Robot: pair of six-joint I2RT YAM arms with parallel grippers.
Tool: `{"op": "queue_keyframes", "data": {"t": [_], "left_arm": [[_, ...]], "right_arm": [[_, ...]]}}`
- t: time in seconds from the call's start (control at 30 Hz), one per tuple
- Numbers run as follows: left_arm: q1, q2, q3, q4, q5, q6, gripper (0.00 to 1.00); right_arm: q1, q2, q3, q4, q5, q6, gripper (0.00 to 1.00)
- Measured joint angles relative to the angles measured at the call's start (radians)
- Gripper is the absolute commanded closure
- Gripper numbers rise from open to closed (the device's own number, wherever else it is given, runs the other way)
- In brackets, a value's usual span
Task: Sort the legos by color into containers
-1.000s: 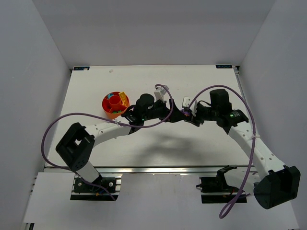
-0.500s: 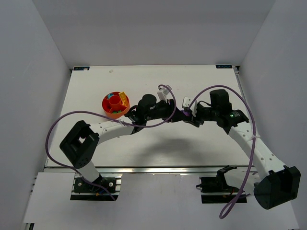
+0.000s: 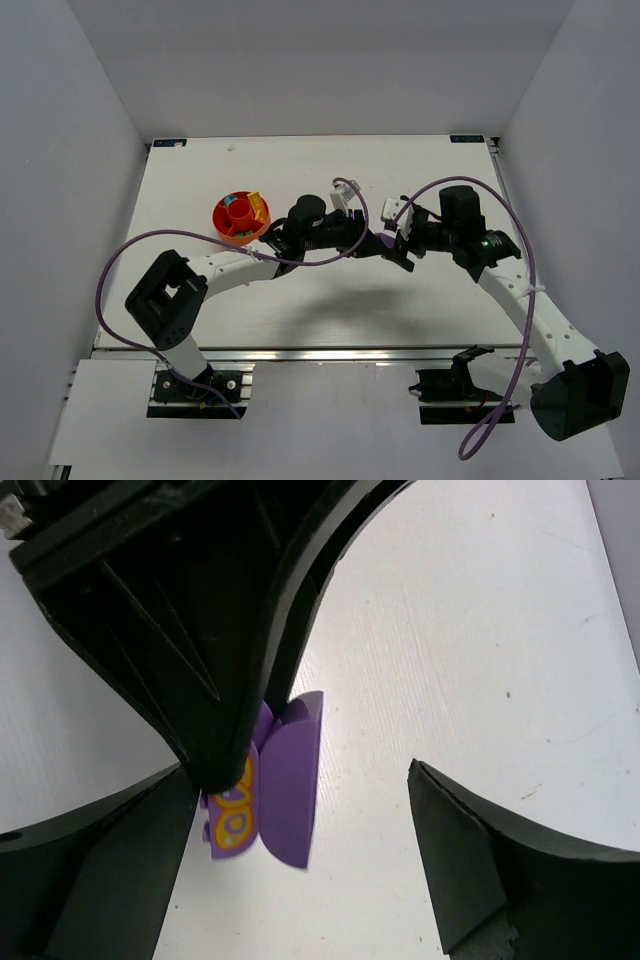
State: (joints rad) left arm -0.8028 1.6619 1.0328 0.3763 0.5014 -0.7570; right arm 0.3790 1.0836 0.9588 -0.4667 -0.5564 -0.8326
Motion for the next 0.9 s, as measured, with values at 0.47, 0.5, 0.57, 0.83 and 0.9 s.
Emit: {"op": "queue_keyframes", "data": {"t": [0.47,0.5,0.57,0.83,0.9], "left_arm": [[0.051,-0.125,0.080,-0.504,-0.073,0.664,0.92],[0.053,-0.161,0.056,-0.509,-0.061,0.712,0.93],[0.054,-0.232,0.006,-0.508,-0.022,0.798,0.93],[0.047,-0.379,-0.105,-0.503,0.121,1.054,0.93],[0.044,-0.378,-0.111,-0.511,0.135,1.094,0.93]], "right_arm": [[-0.028,0.000,0.069,-0.230,-0.235,-0.121,0.11],[-0.028,0.019,0.089,-0.267,-0.261,-0.154,0.11],[-0.024,0.069,0.129,-0.340,-0.318,-0.214,0.11],[0.030,0.200,0.169,-0.342,-0.390,-0.172,0.11],[0.051,0.180,0.164,-0.277,-0.384,-0.116,0.11]]}}
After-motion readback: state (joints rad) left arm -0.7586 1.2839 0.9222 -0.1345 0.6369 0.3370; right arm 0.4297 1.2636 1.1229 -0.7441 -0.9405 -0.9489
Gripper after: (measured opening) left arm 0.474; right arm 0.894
